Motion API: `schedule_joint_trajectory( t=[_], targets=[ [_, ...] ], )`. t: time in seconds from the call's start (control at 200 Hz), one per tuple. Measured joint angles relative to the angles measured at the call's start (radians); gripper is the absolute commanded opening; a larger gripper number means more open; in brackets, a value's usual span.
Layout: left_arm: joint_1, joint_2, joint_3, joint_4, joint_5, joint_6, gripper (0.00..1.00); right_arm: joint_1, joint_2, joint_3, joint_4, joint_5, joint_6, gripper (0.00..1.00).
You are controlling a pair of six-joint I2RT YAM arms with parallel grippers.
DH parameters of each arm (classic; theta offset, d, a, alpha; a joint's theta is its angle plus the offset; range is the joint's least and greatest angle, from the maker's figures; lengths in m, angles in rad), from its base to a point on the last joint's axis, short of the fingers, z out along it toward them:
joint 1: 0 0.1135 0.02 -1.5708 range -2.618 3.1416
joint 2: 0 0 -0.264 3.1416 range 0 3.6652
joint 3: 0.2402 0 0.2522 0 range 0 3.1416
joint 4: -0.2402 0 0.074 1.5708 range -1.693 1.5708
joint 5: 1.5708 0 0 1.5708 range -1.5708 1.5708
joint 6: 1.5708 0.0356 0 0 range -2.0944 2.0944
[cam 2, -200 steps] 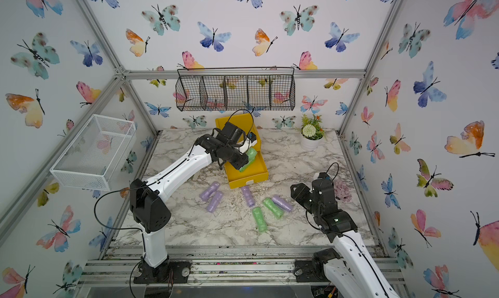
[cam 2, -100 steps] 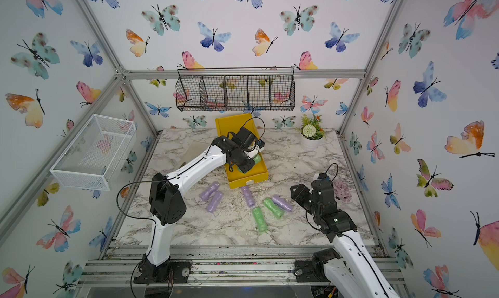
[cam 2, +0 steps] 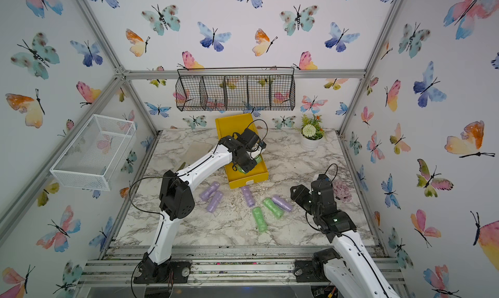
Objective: Sort the rolls of trash bags by color and place them into the drawer
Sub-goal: Place the roll of trash bags in the drawer.
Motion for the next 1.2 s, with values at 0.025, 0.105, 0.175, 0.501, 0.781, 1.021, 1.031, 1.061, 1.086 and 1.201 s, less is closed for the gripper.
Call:
schedule_joint_trajectory(
  t=[0.025,0.105,0.175,0.501,0.781,1.021,1.031,1.061,1.086,1.201],
  targets=[
    [-0.001,0.002,0.000,-0.002,-0.002,0.000,0.25,0.000,0.000,0.000,0.000,0.000,-0.001,0.54],
    [-0.002,0.005,0.000,-0.007,-0.015,-0.001,0.26,0.000,0.000,0.000,0.000,0.000,-0.002,0.54],
    [-0.002,0.005,0.000,-0.009,-0.027,-0.003,0.27,0.000,0.000,-0.002,0.000,0.000,-0.002,0.54],
    [-0.002,0.035,0.063,-0.012,-0.057,-0.013,0.30,0.000,0.005,-0.005,0.000,0.000,-0.002,0.54],
    [-0.002,0.057,0.067,-0.013,-0.069,-0.016,0.38,0.000,0.004,-0.005,0.000,0.000,-0.002,0.54],
    [-0.002,0.061,0.066,-0.014,-0.079,-0.024,0.47,0.000,0.004,-0.005,0.000,0.000,-0.003,0.54],
    [-0.001,0.061,0.066,-0.014,-0.079,-0.025,0.47,0.000,0.004,-0.005,0.000,0.000,-0.003,0.54],
    [-0.001,0.061,0.066,-0.014,-0.079,-0.026,0.47,0.000,0.004,-0.005,0.000,0.000,-0.003,0.54],
    [-0.001,0.061,0.066,-0.014,-0.079,-0.027,0.47,0.000,0.004,-0.005,0.000,0.000,-0.002,0.54],
    [-0.002,0.061,0.066,-0.014,-0.079,-0.029,0.47,0.000,0.004,-0.005,0.000,0.000,-0.002,0.54]
  ],
)
